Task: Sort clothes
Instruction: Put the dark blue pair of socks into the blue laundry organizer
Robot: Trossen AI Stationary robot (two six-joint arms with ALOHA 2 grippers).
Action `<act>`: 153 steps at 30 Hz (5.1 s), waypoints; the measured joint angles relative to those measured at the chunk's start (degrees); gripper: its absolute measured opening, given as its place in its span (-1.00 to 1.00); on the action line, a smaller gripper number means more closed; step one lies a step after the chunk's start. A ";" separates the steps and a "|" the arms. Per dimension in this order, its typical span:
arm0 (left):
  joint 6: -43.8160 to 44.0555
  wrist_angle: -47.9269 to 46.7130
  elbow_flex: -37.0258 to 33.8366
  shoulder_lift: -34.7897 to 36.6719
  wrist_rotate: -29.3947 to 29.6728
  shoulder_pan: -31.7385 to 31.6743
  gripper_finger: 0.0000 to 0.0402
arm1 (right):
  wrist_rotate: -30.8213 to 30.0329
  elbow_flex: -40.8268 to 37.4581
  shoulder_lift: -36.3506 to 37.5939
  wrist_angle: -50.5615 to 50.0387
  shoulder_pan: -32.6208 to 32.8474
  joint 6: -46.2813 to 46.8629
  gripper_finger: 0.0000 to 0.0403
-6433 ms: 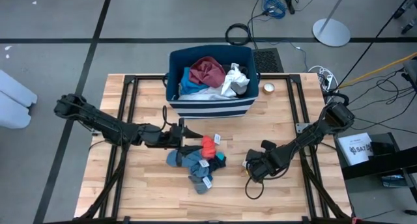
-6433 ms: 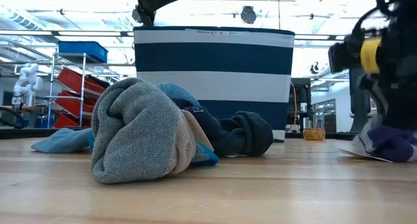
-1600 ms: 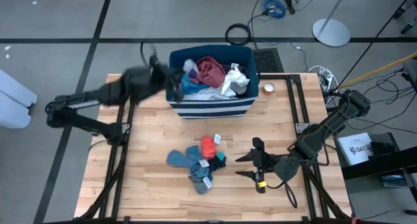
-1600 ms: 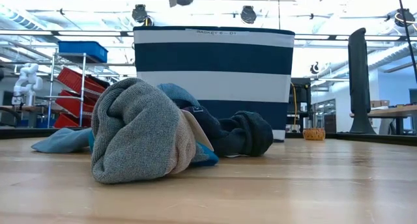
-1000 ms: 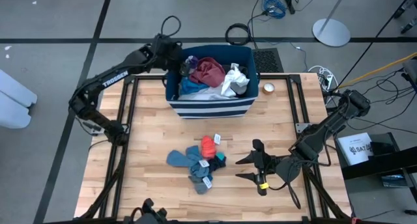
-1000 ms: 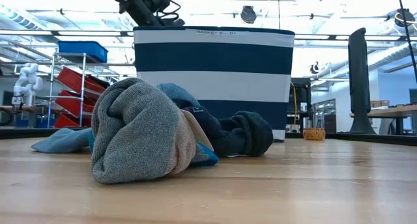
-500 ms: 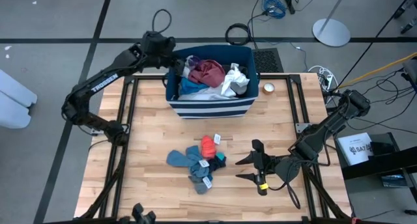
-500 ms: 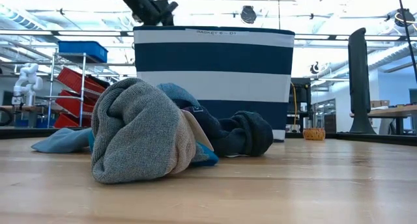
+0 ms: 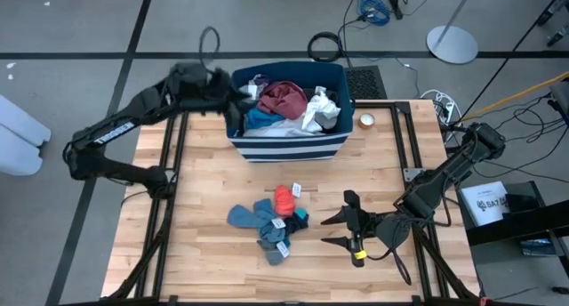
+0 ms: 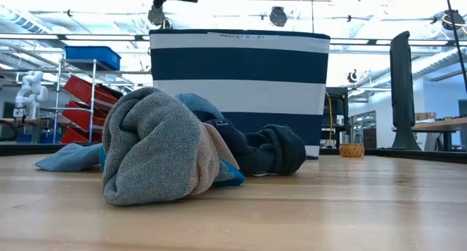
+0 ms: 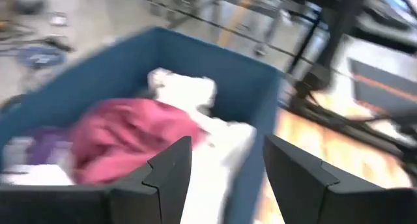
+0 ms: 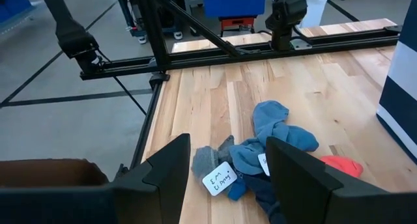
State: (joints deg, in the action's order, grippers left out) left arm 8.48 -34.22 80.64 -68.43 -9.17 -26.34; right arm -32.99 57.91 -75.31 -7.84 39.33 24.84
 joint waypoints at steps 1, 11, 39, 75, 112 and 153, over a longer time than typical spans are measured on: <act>-0.03 0.23 -0.90 0.34 0.13 2.22 -0.02 | 0.00 0.00 0.00 -0.02 0.00 0.00 -0.07; 3.05 8.91 -10.44 0.89 7.32 26.34 -0.02 | 0.00 0.00 0.01 -0.08 0.00 0.32 -0.07; 4.75 53.55 -36.13 -14.44 27.50 53.85 -0.02 | 0.02 -0.07 -26.24 13.63 -5.10 1.18 -0.07; 12.23 53.56 -36.06 -16.76 25.99 56.89 -0.02 | 12.18 0.26 -38.29 6.14 -14.49 3.68 -0.07; 9.88 60.00 -36.02 -16.76 27.96 56.87 -0.02 | -1.73 -0.20 -13.16 1.35 -2.54 7.02 -0.95; -3.87 85.29 -35.82 -24.43 27.93 57.96 -0.47 | 8.03 -0.07 -20.94 41.94 -6.60 -7.00 -0.89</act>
State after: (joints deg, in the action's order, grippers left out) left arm 4.62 51.07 44.82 -92.86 18.76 31.62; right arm -24.96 57.84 -96.25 34.10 32.73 17.84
